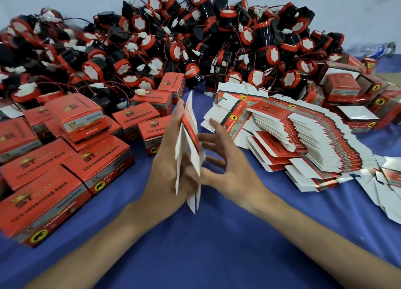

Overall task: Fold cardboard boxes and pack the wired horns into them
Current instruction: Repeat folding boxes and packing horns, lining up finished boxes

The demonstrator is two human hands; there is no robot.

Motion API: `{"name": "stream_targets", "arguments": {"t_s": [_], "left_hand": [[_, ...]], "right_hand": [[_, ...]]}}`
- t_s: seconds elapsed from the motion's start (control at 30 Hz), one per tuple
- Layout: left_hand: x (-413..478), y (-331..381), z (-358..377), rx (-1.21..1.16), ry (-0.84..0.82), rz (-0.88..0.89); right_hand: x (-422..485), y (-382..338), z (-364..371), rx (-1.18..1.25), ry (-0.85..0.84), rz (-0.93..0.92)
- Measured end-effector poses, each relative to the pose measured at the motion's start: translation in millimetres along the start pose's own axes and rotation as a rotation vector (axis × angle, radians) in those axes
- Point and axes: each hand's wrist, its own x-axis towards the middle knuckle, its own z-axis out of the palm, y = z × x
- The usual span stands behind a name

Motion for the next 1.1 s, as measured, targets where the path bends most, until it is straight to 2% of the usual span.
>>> {"name": "stream_targets", "arguments": {"t_s": [0.07, 0.17, 0.3, 0.33, 0.4, 0.5, 0.6, 0.67, 0.77, 0.87, 0.93, 1.03, 1.1], "left_hand": [[4.2, -2.3, 0.0, -0.107, -0.017, 0.031], [10.7, -4.8, -2.5, -0.079, 0.041, 0.110], [12.8, -12.9, -6.2, -0.092, 0.047, 0.132], [14.1, -12.3, -6.8, -0.107, 0.038, 0.123], [13.5, -7.9, -7.5, -0.137, 0.045, 0.108], [14.2, -6.0, -13.1, -0.187, 0.028, 0.102], [16.4, -6.6, -18.3, -0.305, 0.026, -0.095], [17.6, -9.6, -17.9, -0.353, 0.068, -0.225], [18.9, -10.1, -16.1, -0.403, 0.086, -0.274], [12.9, -7.1, -14.2, -0.453, 0.167, -0.075], [9.8, -4.7, -13.7, -0.630, 0.171, -0.106], [7.9, -2.3, -9.6, -0.456, 0.196, 0.032], [9.1, -2.5, -8.0, -0.303, 0.209, 0.163]], "right_hand": [[1.2, 2.3, -4.6, 0.081, 0.018, -0.009], [4.7, -0.9, -18.3, 0.121, 0.059, -0.076], [11.1, -1.9, -38.3, 0.121, 0.121, -0.214], [11.2, -2.2, -41.8, 0.080, 0.117, -0.265], [9.1, -0.2, -44.2, -0.166, 0.039, -0.413], [6.5, 5.5, -42.0, -0.500, -0.202, -0.561], [6.0, 7.5, -41.6, -0.597, -0.265, -0.586], [4.8, 7.0, -39.9, -0.661, -0.208, -0.614], [4.3, 6.0, -35.9, -0.681, -0.039, -0.687], [3.1, 1.1, -32.7, -0.523, 0.073, -0.685], [3.3, -1.9, -31.9, -0.401, 0.181, -0.632], [4.9, -5.2, -34.5, -0.244, 0.267, -0.522], [3.2, -7.9, -34.6, -0.237, 0.267, -0.532]]}}
